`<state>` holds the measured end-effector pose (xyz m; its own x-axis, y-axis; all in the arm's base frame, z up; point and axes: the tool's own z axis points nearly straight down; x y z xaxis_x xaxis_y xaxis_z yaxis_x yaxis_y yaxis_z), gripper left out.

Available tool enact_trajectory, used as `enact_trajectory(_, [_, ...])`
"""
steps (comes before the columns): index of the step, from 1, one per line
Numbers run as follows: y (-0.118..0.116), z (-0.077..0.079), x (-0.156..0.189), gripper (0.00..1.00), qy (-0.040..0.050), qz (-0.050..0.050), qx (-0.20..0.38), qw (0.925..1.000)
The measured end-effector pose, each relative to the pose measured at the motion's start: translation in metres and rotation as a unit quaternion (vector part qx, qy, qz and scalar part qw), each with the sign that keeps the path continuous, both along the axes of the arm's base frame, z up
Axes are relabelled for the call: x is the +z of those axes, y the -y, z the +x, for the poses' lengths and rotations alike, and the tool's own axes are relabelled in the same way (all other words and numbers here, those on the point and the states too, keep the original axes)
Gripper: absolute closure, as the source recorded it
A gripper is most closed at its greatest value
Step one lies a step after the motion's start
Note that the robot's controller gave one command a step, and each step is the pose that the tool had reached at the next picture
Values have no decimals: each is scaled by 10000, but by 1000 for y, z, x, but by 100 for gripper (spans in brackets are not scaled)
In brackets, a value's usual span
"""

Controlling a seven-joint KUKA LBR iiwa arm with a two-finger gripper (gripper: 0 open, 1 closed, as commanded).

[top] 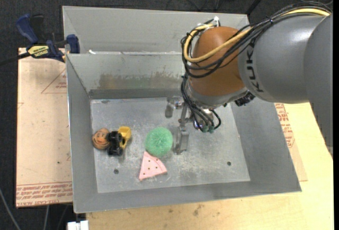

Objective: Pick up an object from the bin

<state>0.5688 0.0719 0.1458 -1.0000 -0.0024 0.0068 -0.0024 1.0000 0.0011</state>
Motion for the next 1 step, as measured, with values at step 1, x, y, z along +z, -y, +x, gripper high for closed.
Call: enact_trajectory(1, [0, 2, 4, 0, 37, 2, -7, 10000])
